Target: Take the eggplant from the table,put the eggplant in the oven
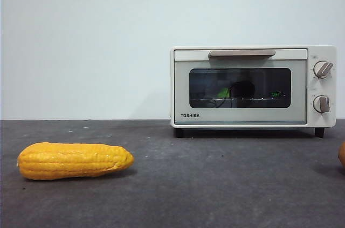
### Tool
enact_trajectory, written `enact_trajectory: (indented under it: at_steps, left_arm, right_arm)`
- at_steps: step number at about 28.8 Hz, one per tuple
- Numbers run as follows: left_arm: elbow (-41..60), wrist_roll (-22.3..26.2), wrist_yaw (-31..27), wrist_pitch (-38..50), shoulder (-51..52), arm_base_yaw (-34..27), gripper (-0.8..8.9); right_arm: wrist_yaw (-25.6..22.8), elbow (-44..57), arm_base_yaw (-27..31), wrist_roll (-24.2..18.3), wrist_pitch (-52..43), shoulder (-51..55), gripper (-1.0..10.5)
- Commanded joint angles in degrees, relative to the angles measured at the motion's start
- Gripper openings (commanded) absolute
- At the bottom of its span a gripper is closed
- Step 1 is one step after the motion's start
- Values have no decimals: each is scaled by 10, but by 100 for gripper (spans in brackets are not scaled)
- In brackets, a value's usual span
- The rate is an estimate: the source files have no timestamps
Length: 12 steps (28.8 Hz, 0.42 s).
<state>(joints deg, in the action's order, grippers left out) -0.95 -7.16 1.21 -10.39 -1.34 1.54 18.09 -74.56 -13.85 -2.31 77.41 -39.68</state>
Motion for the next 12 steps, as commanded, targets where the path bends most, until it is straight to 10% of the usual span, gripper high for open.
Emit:
enact_trajectory:
  at_steps: [1, 12]
  left_arm:
    - [4, -3, 3, 7, 0, -2, -4]
    - [4, -4, 3, 7, 0, -2, -4]
  right_arm:
    - [-9, -1, 5, -75, -66, 10, 0]
    - [-7, 127, 149, -112, -287, 173, 0]
